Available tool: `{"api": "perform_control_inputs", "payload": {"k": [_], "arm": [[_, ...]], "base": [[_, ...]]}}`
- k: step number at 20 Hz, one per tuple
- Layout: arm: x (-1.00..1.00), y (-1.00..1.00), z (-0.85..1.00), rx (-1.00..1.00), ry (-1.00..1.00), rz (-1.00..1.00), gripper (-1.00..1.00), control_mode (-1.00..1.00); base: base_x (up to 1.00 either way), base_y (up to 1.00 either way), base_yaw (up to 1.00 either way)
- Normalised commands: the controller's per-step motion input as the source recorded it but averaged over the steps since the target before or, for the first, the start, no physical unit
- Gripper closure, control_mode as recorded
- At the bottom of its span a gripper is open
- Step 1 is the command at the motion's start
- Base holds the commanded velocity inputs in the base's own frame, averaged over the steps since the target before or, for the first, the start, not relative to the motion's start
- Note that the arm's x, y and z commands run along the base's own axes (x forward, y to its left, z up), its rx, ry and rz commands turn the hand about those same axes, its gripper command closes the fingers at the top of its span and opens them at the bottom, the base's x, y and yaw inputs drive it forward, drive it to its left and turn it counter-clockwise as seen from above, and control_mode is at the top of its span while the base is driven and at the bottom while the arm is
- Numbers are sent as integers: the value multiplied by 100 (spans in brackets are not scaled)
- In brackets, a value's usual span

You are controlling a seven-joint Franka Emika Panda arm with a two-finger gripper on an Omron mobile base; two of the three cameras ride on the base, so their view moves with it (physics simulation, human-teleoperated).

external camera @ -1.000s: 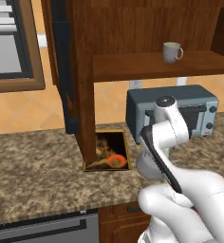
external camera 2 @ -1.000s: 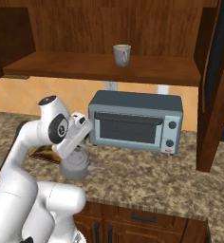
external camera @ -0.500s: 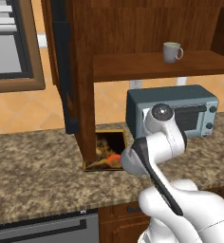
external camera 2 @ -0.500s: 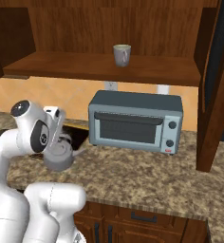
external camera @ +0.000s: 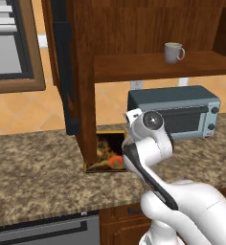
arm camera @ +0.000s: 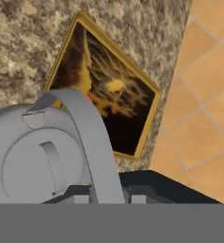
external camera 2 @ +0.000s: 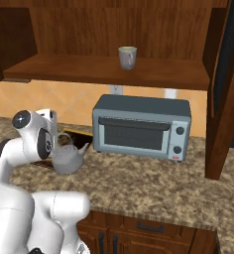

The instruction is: Pick the kettle from the counter and place it on the tray. Then pick the mug from the cabinet and place it on the tray. Then close the cabinet doors.

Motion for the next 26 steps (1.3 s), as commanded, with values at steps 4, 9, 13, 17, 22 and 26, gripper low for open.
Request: {"api": "perform_control_inputs", "payload": {"k": [4, 9, 13, 17, 22, 26], "arm": [[49, 32, 4, -3, 0, 32, 100, -100], [51, 23, 0, -8, 2, 35, 100, -100], [44, 18, 0, -11, 0, 29, 100, -100], [33, 19, 0, -21, 0, 25, 100, -100], [30, 15, 0, -20, -2, 19, 100, -100], [40, 9, 0, -7, 0, 8, 100, -100]], "base": [[0, 0, 0], [0, 0, 0], [0, 0, 0], [0, 0, 0], [0, 0, 0], [0, 0, 0]]}}
